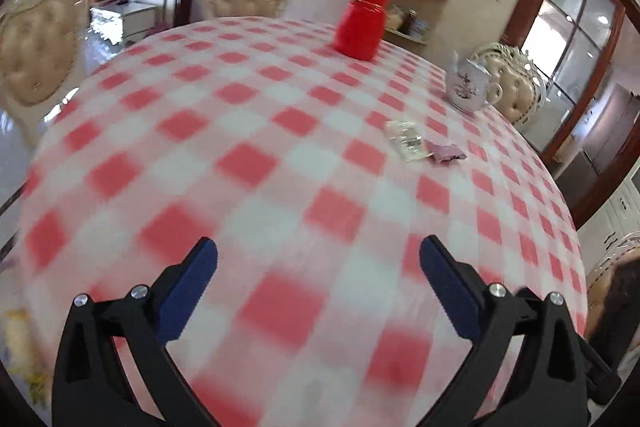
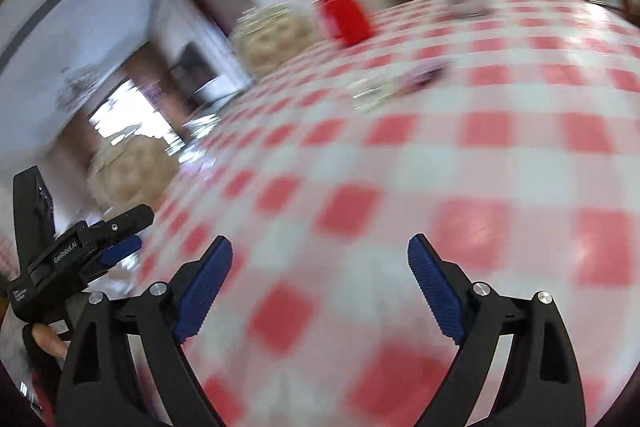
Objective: Organize snacks
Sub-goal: 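Grasp the pink wrapper with the right tool while the left tool grasps the clear printed bun pack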
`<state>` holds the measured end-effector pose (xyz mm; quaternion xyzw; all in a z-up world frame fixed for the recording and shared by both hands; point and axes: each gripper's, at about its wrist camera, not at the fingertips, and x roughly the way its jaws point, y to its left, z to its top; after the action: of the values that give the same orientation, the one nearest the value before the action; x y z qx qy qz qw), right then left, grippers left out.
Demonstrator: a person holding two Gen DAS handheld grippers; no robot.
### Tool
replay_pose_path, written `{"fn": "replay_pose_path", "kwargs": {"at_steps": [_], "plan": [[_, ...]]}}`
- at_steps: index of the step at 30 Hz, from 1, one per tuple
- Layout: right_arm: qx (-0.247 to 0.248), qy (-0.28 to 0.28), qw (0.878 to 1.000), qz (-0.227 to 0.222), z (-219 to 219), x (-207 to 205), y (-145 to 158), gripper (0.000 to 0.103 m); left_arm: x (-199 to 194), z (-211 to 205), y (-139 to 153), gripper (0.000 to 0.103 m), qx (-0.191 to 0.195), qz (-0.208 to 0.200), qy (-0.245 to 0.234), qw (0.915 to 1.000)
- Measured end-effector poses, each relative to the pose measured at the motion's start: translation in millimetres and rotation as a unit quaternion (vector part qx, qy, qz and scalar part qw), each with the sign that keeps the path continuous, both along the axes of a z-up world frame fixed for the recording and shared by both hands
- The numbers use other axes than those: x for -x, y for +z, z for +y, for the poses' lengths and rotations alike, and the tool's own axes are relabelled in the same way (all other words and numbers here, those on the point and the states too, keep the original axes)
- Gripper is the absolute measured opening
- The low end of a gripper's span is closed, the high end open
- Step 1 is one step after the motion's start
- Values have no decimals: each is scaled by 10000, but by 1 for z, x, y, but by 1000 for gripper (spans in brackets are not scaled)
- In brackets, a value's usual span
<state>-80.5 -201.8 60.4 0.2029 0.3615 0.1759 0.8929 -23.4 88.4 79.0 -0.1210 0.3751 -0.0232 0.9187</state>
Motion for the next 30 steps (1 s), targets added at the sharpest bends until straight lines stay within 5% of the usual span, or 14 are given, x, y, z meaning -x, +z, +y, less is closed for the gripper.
{"fn": "replay_pose_path", "kwargs": {"at_steps": [4, 10, 13, 15, 18, 22, 28, 30], "plan": [[-56, -676, 9972, 319, -50, -43, -14, 87, -64, -38, -19, 101, 4, -96, 320, 9994], [41, -1145, 9916, 607, -68, -112, -28, 87, -136, -45, -32, 101, 232, -406, 1097, 9929], [228, -1167, 9900, 753, -53, -155, -36, 84, -142, -32, -35, 101, 301, -835, 1359, 9867], [292, -1167, 9892, 840, -43, -176, -38, 71, -144, -21, -33, 101, 228, -888, 1466, 9849], [310, -1255, 9871, 946, -27, -220, -41, 62, -133, 11, -27, 101, 563, -1127, 2021, 9712], [508, -1537, 9817, 1000, -8, -273, -42, 59, -139, 28, -33, 101, 885, -846, 2185, 9681], [2013, -1592, 9617, 968, 28, -311, -44, 51, -146, 21, -40, 101, 934, -576, 1851, 9766], [2508, -1076, 9586, 815, 37, -303, -45, 32, -147, 19, -42, 101, 966, -529, 1791, 9776]]}}
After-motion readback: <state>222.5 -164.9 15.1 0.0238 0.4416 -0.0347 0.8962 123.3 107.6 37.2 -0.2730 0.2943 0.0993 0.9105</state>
